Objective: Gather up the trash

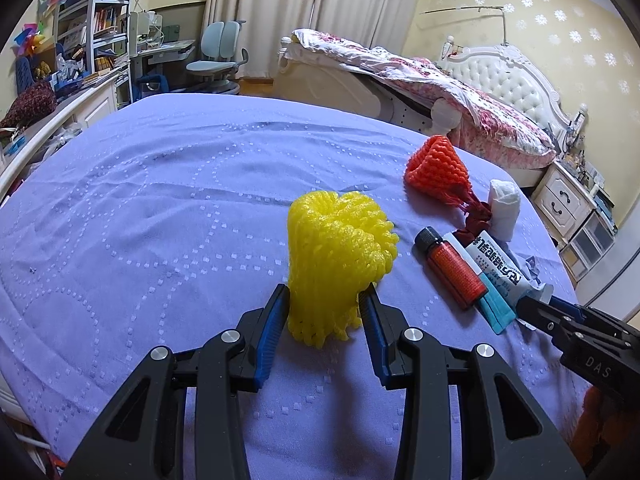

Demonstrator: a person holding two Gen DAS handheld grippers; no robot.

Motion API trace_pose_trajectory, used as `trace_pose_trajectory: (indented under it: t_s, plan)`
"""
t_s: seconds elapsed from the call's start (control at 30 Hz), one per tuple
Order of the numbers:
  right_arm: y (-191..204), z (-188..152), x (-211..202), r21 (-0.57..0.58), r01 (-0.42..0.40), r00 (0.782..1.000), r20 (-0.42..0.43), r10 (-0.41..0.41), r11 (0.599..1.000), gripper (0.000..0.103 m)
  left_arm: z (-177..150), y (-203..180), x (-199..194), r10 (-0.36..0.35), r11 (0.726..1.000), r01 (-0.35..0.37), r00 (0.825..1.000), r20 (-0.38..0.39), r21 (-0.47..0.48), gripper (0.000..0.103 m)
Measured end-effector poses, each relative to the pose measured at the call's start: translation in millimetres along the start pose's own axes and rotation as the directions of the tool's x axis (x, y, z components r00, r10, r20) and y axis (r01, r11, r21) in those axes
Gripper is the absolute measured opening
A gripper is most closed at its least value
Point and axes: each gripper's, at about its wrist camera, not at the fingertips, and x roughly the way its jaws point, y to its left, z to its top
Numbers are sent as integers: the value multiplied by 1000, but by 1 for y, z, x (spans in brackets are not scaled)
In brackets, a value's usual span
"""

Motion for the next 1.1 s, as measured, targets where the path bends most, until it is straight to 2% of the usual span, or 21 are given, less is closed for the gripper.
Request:
trace_pose_trajectory:
  t_s: [0.23,0.27,0.3,0.57,1.1]
  plan:
    - [6,6,12,-14,8,1000,-12,-9,1000,37,1,2,1,1,1000,-1,1000,1,-5,39]
    - [7,5,13,-14,12,1000,-13,-13,1000,30,2,2,1,0,1000,0,1000,3,-5,39]
    - [8,4,13,-13,11,1000,-11,-11,1000,27,2,2,1,-1,1000,1,1000,3,-5,39]
    - [8,1,0,-9,5,999,42,-5,1000,17,1,2,-3,-1,1000,1,1000,15,-3,37]
    - [-1,-8,-39,6,15,993,117,-16,1000,14,-4,-10,-27,-31,1000,31,999,40,-4,36]
